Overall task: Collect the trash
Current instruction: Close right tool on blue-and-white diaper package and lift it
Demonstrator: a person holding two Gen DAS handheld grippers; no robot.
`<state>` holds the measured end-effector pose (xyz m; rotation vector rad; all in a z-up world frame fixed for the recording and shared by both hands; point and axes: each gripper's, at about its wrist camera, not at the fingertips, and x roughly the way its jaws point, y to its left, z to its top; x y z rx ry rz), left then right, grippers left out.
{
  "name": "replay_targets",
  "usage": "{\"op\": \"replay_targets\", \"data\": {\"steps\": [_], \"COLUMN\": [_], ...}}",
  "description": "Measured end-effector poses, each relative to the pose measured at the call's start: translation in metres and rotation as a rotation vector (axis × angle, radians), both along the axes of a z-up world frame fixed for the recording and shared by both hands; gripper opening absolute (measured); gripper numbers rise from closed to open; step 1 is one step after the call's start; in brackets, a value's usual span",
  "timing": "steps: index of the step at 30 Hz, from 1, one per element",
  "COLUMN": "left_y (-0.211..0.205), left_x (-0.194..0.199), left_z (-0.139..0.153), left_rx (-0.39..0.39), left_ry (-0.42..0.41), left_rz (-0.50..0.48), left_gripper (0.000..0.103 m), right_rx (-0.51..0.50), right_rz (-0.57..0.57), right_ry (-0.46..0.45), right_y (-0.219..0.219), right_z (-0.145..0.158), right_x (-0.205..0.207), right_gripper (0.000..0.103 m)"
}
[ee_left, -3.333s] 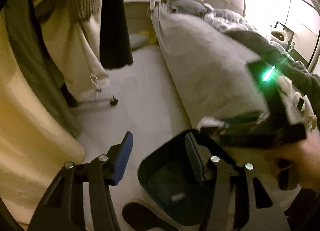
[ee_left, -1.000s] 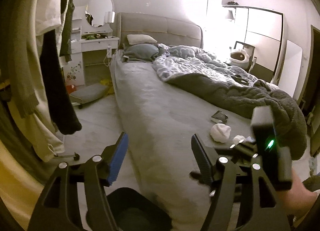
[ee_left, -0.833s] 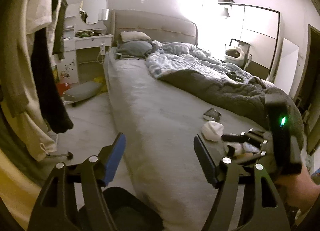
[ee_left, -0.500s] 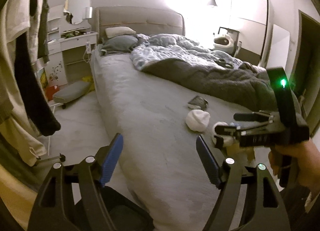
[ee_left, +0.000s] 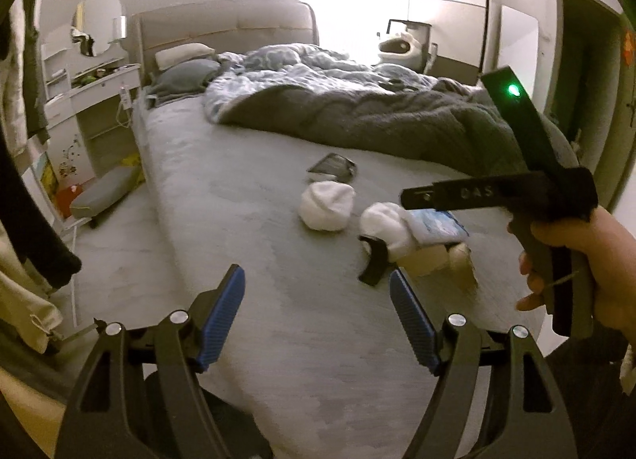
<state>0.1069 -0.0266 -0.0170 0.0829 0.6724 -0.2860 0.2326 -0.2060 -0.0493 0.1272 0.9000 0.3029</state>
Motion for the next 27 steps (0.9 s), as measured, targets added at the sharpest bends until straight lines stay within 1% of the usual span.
{"op": "replay_targets", "data": {"steps": [3, 6, 10, 14, 15, 16, 17, 22, 27], "left_y": [-0.012, -0.029, -0.052, -0.073, -0.078, -0.082, -0.087, -0.104, -0.113], "left_x": [0.001, 0.0, 0.001, 0.003, 0.004, 0.006, 0.008, 0.015, 0.02], "left_z": [-0.005, -0.009, -0.016, -0.027, -0.03, -0.032, -0.035, -0.047, -0.053], "left_rx": [0.01, 0.022, 0.038, 0.04, 0.036, 0.033, 0.028, -0.003, -0.024], "left_ry": [0.009, 0.013, 0.031, 0.07, 0.084, 0.094, 0.108, 0.16, 0.178], "left_rz": [-0.03, -0.08, -0.14, -0.206, -0.223, -0.234, -0.248, -0.288, -0.294], "left_gripper": [0.078, 0.078, 0.078, 0.078, 0.078, 0.078, 0.078, 0.077, 0.076], "right_rx": [-0.004, -0.015, 0.009, 0.039, 0.046, 0.039, 0.024, 0.002, 0.048], "right_rz": [0.008, 0.005, -0.006, -0.011, -0.007, 0.002, 0.013, 0.062, 0.06], "right_ry": [0.024, 0.039, 0.05, 0.061, 0.058, 0.054, 0.051, 0.031, 0.005], "right_y": [-0.001, -0.002, -0.008, -0.014, -0.015, -0.015, -0.014, -0.013, -0.027], "right_z": [-0.01, -0.015, -0.02, -0.024, -0.023, -0.023, -0.023, -0.021, -0.013], "right_x": [0.003, 0.004, 0.008, 0.012, 0.012, 0.012, 0.012, 0.008, 0.005], "right_gripper": [0.098, 0.098, 0.098, 0.097, 0.094, 0.083, 0.075, 0.073, 0.072]}}
